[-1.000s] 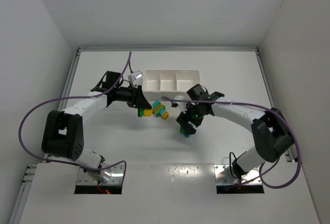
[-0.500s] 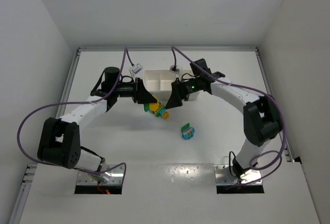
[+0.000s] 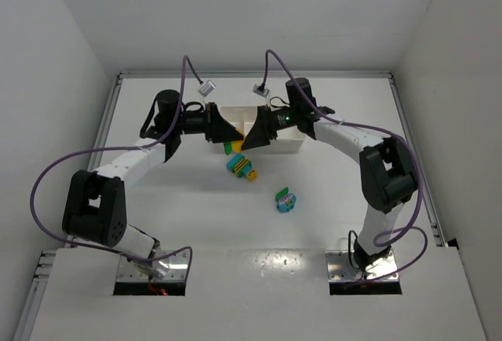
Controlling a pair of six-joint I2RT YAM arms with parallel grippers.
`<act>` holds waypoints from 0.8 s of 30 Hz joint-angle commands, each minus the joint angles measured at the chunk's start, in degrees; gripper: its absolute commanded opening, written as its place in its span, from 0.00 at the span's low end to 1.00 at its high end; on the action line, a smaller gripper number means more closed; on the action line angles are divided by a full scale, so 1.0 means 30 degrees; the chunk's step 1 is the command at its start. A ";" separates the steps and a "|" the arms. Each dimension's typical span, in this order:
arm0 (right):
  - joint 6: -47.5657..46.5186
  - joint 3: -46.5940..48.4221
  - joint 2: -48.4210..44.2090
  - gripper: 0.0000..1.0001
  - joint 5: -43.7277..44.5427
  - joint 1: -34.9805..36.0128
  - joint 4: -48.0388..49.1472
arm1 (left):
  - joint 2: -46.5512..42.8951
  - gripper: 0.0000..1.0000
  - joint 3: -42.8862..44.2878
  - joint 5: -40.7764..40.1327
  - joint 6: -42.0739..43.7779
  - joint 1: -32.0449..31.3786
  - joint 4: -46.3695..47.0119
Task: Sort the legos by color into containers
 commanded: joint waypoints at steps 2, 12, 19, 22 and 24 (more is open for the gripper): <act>0.1958 0.0236 -0.0696 0.75 -0.0309 -0.0025 0.4257 | 0.0363 0.00 0.0509 0.1067 -0.1049 -0.0131 0.1889; 0.3718 -0.0145 -0.0520 0.34 -0.1008 0.0356 0.6754 | 0.0541 0.00 0.0684 0.0894 -0.1051 -0.0131 0.2067; 0.3718 -0.0145 -0.0520 0.43 -0.1540 0.0532 0.5819 | 0.0541 0.00 0.0099 0.0249 -0.2836 0.0220 0.4349; 0.3542 -0.0145 -0.0520 0.56 -0.1745 0.0532 0.5614 | 0.0541 0.00 0.0099 0.0073 -0.3041 0.0396 0.4702; 0.3368 -0.0145 -0.0520 0.56 -0.1745 0.0532 0.5612 | 0.0716 0.00 0.0099 0.0073 -0.3275 0.0396 0.4994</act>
